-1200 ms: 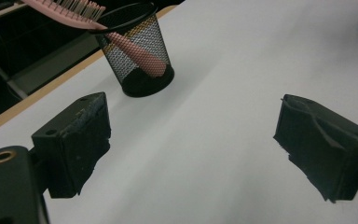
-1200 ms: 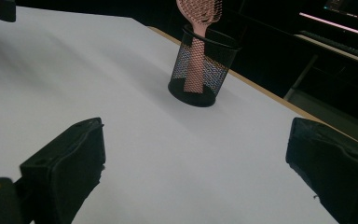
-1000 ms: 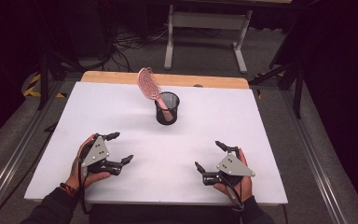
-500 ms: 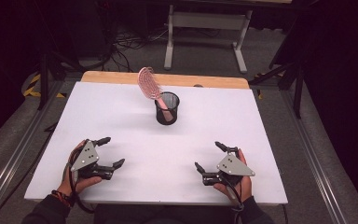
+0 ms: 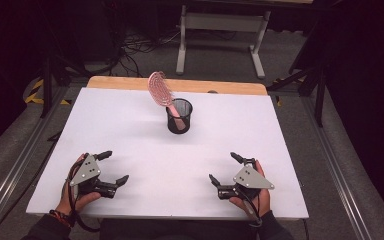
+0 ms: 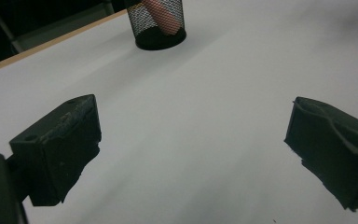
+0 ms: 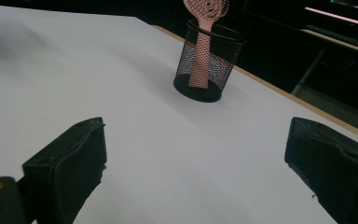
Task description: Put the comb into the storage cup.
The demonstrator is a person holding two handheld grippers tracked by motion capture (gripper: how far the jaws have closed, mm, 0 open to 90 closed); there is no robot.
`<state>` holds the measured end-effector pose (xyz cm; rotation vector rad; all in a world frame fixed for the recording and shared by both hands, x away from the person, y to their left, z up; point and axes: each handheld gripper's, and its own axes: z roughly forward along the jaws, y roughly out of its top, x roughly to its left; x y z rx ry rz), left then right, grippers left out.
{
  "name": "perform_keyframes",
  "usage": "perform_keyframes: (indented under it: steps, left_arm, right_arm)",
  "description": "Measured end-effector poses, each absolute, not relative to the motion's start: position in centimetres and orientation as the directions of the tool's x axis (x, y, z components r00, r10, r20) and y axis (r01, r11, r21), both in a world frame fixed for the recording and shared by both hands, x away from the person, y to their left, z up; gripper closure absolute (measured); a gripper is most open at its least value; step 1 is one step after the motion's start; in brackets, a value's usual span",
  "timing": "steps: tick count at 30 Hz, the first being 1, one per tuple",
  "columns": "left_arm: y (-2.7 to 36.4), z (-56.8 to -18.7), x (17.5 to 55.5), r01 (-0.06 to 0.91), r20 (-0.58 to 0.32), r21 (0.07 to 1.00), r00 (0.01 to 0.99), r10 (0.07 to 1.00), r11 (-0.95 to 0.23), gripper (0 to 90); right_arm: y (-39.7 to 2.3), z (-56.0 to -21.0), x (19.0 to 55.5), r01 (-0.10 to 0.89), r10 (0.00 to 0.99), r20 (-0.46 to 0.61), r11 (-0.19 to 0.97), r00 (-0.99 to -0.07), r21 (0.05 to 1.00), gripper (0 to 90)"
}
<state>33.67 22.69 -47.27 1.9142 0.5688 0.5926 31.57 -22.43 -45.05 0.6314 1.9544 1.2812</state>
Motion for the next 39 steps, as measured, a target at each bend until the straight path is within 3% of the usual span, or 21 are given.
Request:
perform_keyframes:
  steps: [39]
  left_arm:
    - [22.74,-47.38,33.74,0.106,0.162,0.914,0.788,0.594,-0.391,5.3]
  right_arm:
    - [-22.45,-44.75,31.64,0.009,0.726,-0.306,0.395,-0.616,0.919,7.2]
